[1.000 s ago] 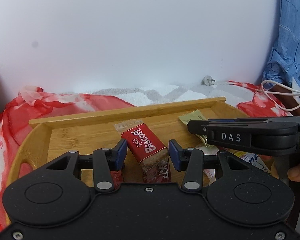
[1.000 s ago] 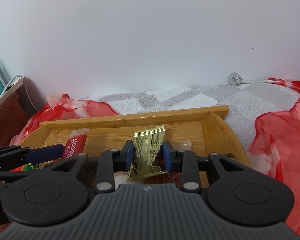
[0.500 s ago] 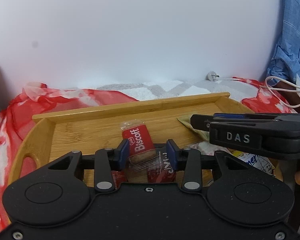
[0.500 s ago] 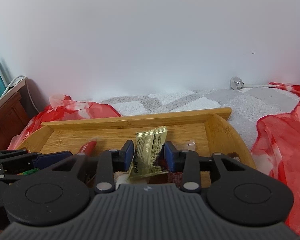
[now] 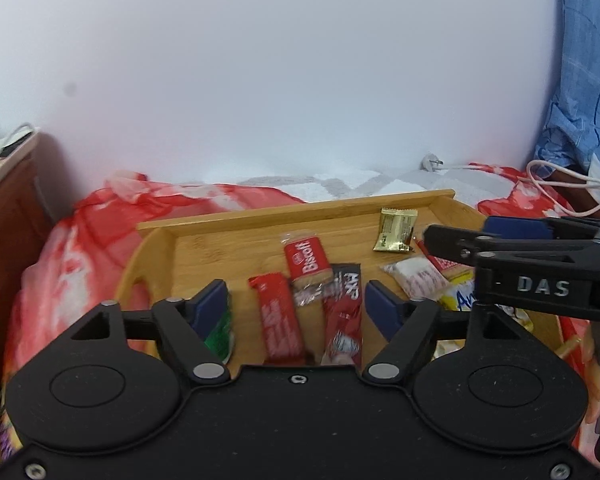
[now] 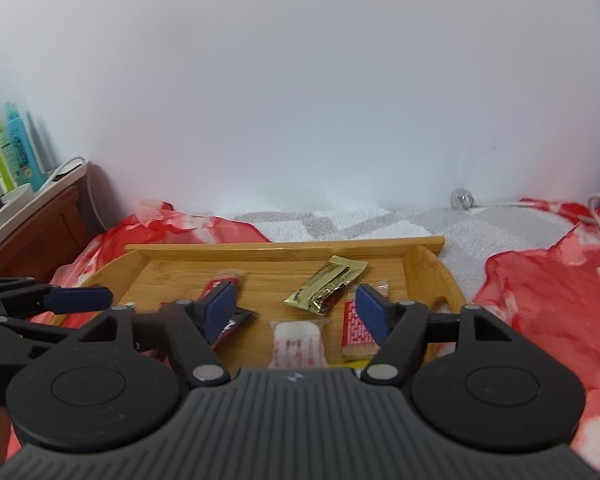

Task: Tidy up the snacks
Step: 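Move both tools back toward the pink pastry pack and almond chocolate pack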

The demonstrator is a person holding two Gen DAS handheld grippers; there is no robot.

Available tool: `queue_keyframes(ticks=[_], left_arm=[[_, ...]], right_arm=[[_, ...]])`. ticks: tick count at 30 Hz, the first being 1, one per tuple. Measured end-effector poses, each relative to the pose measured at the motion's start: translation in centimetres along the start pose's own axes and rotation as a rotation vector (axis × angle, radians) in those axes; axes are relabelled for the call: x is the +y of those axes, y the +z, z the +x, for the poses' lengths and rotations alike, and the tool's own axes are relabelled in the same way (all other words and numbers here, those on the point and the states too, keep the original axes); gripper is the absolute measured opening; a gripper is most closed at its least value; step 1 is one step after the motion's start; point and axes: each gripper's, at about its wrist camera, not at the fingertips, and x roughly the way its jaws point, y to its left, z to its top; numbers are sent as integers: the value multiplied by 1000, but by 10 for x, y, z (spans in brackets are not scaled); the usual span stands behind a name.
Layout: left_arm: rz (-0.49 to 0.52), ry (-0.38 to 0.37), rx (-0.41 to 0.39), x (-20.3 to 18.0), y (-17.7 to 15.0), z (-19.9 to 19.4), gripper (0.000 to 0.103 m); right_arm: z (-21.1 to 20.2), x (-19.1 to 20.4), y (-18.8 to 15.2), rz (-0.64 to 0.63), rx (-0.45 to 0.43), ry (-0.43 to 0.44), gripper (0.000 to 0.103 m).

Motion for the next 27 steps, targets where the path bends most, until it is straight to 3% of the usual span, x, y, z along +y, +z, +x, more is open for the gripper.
queue_keyframes(ticks=[6, 17, 27], left_arm=[[-10, 41, -22, 2, -22, -45, 90], [-38, 68, -17, 9, -61, -102, 93], [-74, 80, -31, 12, -61, -138, 93]], right_arm=[[-44, 17, -13, -20, -47, 33, 86], [-92, 37, -49, -83, -69, 65, 90], [-114, 48, -79, -109, -66, 85, 91]])
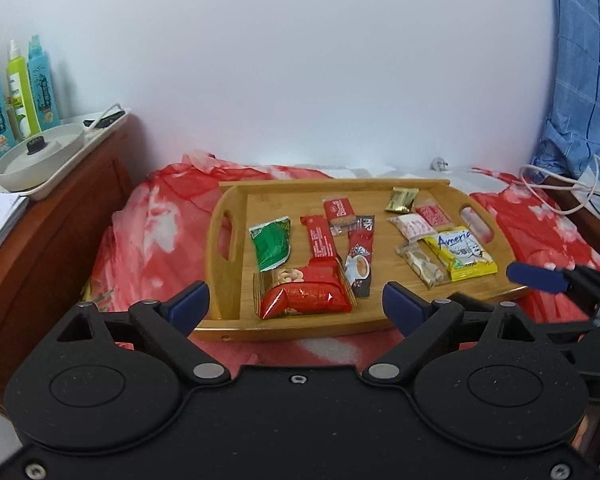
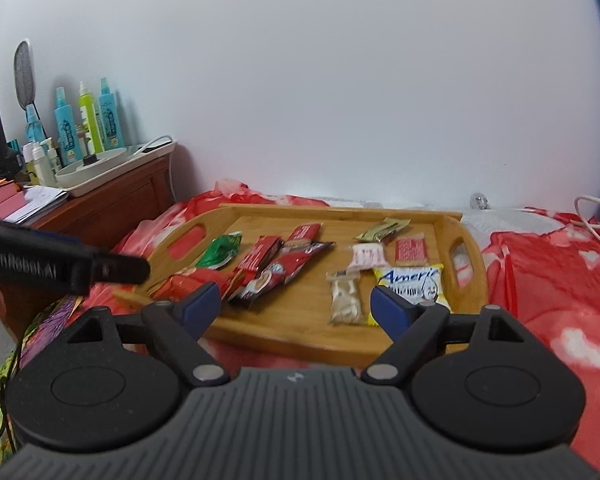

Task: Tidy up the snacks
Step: 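Move both tools back toward the pink pastry pack and almond chocolate pack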

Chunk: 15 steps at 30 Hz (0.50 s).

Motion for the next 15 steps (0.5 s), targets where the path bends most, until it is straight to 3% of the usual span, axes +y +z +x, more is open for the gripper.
queue_keyframes(ticks=[15], left_arm=[[16, 56, 12, -4, -34, -52, 94]], right_arm=[[-33, -2, -19, 79, -9, 26, 92]])
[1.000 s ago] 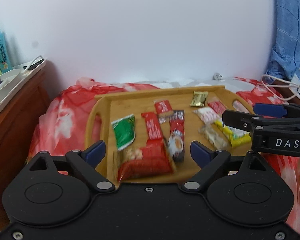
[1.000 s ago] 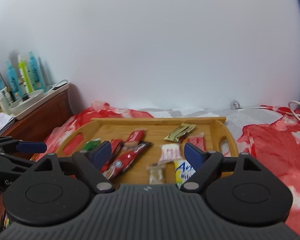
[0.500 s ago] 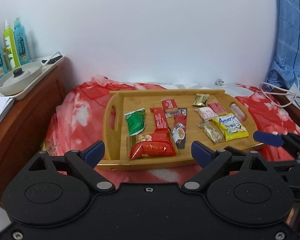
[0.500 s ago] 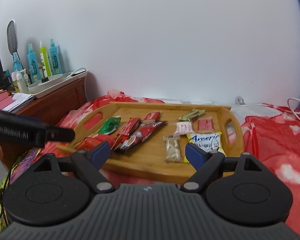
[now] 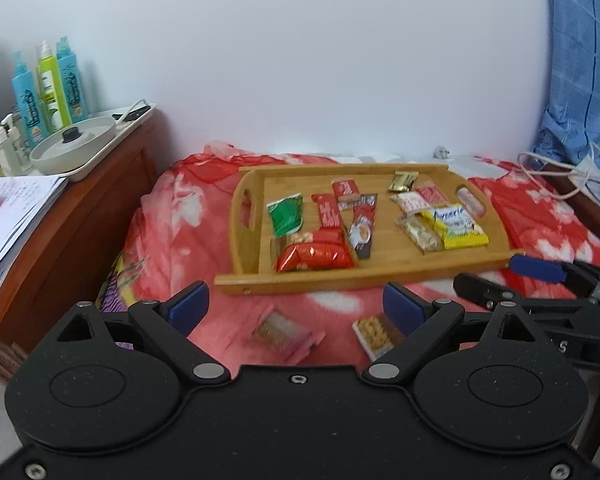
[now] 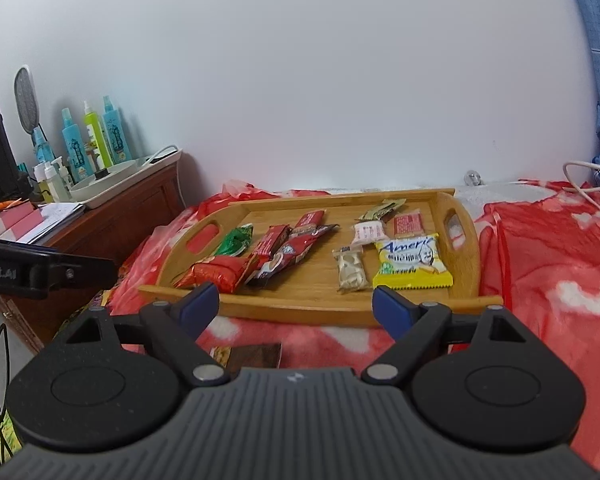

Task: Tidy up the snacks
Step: 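Move both tools back toward the pink pastry pack and almond chocolate pack, then grasp the pink-wrapped pastry pack with the left gripper while the right gripper grasps the almond pack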

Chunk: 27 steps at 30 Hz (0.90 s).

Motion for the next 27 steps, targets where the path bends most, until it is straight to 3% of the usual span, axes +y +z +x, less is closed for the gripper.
queue_keyframes(ticks=[11, 24, 27], left_arm=[[-8, 93, 9, 8, -34, 18, 94], [-29, 81, 94, 17, -40, 61, 86], [-7, 69, 70, 16, -45, 65, 85]], right_arm=[[5, 14, -32, -107, -32, -13, 95], [36, 33, -54, -141, 51, 38, 95], [36, 35, -54, -137, 44, 42, 95]])
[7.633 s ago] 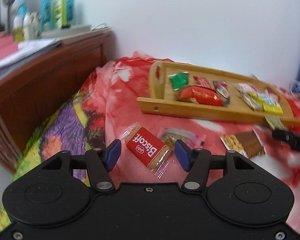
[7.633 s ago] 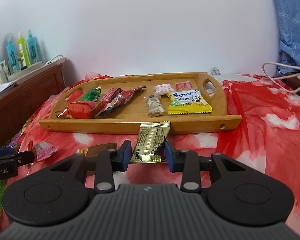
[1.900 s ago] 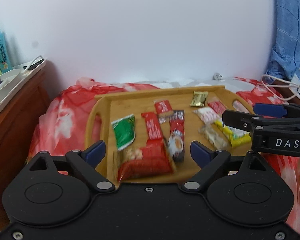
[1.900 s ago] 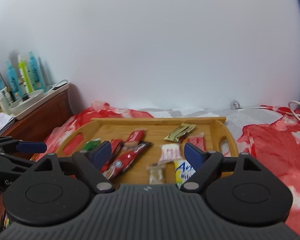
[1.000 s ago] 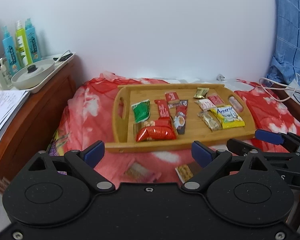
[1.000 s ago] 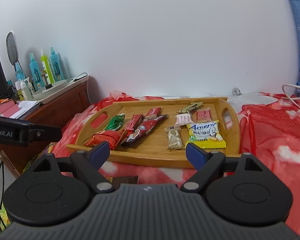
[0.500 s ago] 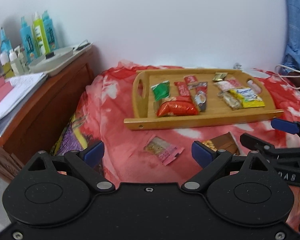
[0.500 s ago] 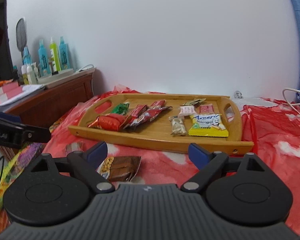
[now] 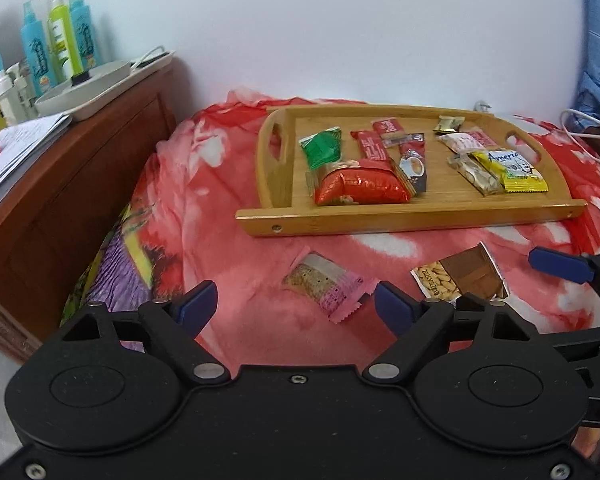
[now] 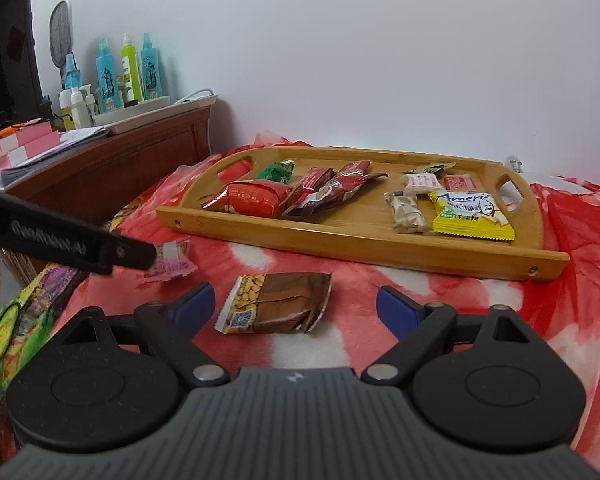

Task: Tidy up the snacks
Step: 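Grasp the pink-wrapped pastry pack with the left gripper while the right gripper grasps the almond pack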

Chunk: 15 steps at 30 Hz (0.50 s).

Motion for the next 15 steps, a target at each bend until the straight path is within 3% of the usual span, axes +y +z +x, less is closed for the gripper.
queue_keyframes(ticks=[7, 15], left_arm=[[37, -13, -35, 1, -1, 20, 85], [29, -9, -1, -1, 5, 38, 85]], right_arm=[[10, 4, 0, -26, 6, -17, 95], [12, 9, -3, -100, 8, -39, 95]])
